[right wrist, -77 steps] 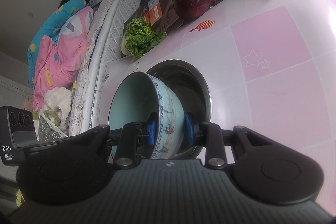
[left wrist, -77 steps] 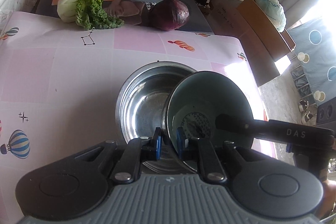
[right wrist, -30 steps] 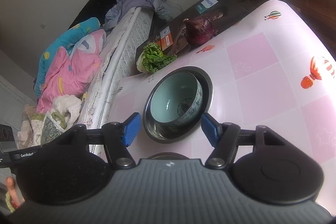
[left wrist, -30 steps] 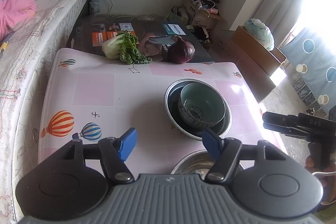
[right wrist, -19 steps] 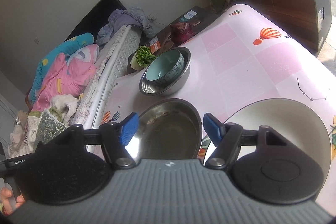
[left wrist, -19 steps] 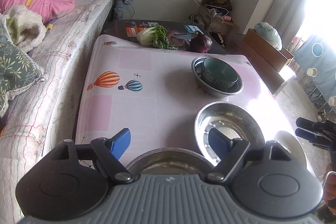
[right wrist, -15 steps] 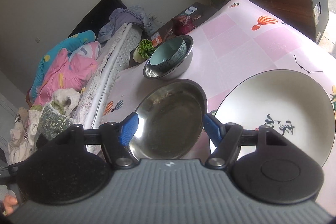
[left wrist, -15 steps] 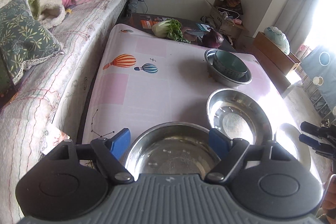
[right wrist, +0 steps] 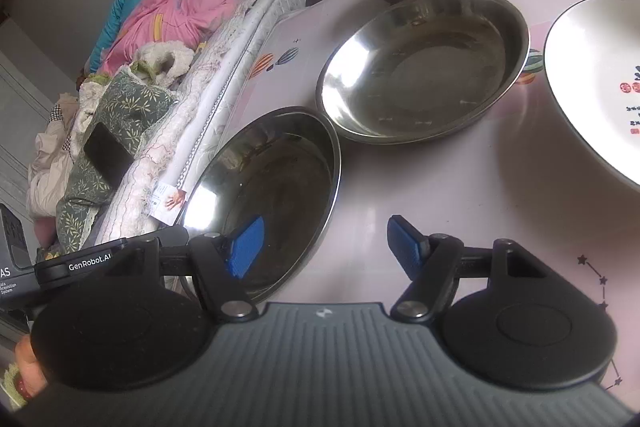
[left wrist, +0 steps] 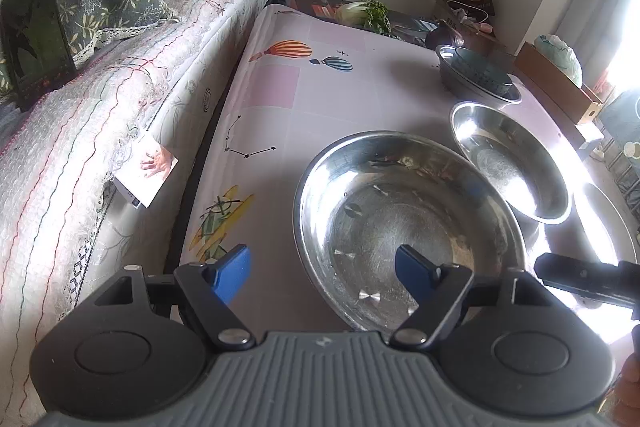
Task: Organize plates and bowls
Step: 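Withdraw the right gripper up from the stacked bowls, then close the left gripper on the large steel bowl rim while the right gripper grips its rim too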
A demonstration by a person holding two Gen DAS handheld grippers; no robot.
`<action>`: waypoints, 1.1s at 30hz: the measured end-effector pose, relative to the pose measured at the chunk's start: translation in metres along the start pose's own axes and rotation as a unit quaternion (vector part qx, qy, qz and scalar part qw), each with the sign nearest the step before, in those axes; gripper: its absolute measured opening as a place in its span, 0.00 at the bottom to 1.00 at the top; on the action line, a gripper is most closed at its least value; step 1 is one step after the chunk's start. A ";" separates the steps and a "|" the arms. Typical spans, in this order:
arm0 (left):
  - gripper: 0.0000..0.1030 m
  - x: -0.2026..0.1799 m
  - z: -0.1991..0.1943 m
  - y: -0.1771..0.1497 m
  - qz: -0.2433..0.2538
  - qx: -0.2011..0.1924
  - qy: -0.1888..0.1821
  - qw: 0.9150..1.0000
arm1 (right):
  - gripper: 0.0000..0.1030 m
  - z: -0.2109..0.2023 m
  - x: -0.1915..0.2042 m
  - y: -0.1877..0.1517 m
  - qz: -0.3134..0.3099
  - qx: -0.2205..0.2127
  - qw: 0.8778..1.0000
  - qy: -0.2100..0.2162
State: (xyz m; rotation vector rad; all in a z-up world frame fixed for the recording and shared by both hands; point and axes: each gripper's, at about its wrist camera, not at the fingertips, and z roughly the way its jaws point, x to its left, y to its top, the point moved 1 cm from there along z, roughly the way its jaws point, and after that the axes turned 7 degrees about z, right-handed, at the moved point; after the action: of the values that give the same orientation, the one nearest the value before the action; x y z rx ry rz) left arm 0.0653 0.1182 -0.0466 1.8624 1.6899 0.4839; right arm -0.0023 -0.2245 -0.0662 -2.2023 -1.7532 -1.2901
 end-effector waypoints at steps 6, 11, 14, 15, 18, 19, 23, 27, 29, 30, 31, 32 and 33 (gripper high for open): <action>0.69 0.006 0.012 0.000 0.005 -0.003 0.001 1.000 | 0.66 0.024 0.011 0.011 -0.026 0.018 0.999 -0.007; 0.57 0.010 0.022 -0.001 -0.004 0.007 -0.008 1.000 | 0.63 0.035 0.010 0.016 -0.007 0.012 1.000 0.000; 0.49 0.009 0.026 -0.001 -0.004 0.013 -0.014 1.000 | 0.56 0.042 0.009 0.017 0.002 0.011 1.000 -0.002; 0.47 0.009 0.027 -0.001 -0.004 0.014 -0.015 1.000 | 0.53 0.045 0.007 0.017 0.006 0.011 1.000 -0.002; 0.34 0.009 0.029 -0.002 -0.008 0.014 -0.015 1.000 | 0.47 0.048 0.006 0.019 0.012 0.009 1.000 -0.001; 0.30 0.009 0.030 -0.001 -0.009 0.014 -0.016 1.000 | 0.46 0.049 0.006 0.020 0.012 0.009 1.000 0.000; 0.21 0.010 0.031 0.000 -0.018 0.017 -0.028 0.999 | 0.38 0.052 0.007 0.021 0.013 0.015 1.000 0.005; 0.21 0.007 0.031 -0.001 -0.014 0.018 -0.023 0.999 | 0.36 0.053 0.008 0.021 0.010 0.018 1.000 0.003; 0.21 0.007 0.030 -0.002 -0.014 0.021 -0.026 0.999 | 0.36 0.052 0.008 0.021 0.010 0.019 1.000 0.003; 0.21 0.007 0.029 -0.002 -0.015 0.022 -0.028 0.999 | 0.36 0.052 0.008 0.020 0.009 0.020 1.000 0.001; 0.21 0.006 0.029 -0.003 -0.015 0.024 -0.030 0.999 | 0.36 0.051 0.008 0.020 0.007 0.021 1.000 0.000; 0.21 0.006 0.028 -0.003 -0.014 0.024 -0.031 0.999 | 0.36 0.051 0.009 0.020 0.005 0.022 1.000 -0.001; 0.21 0.005 0.027 -0.004 -0.014 0.025 -0.032 0.999 | 0.36 0.050 0.009 0.020 0.003 0.024 1.000 -0.002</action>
State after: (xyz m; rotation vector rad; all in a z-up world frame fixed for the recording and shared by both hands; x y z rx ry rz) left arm 0.0793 0.1190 -0.0705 1.8678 1.6970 0.3693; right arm 0.0426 -0.1995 -0.0847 -2.1853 -1.7580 -1.2298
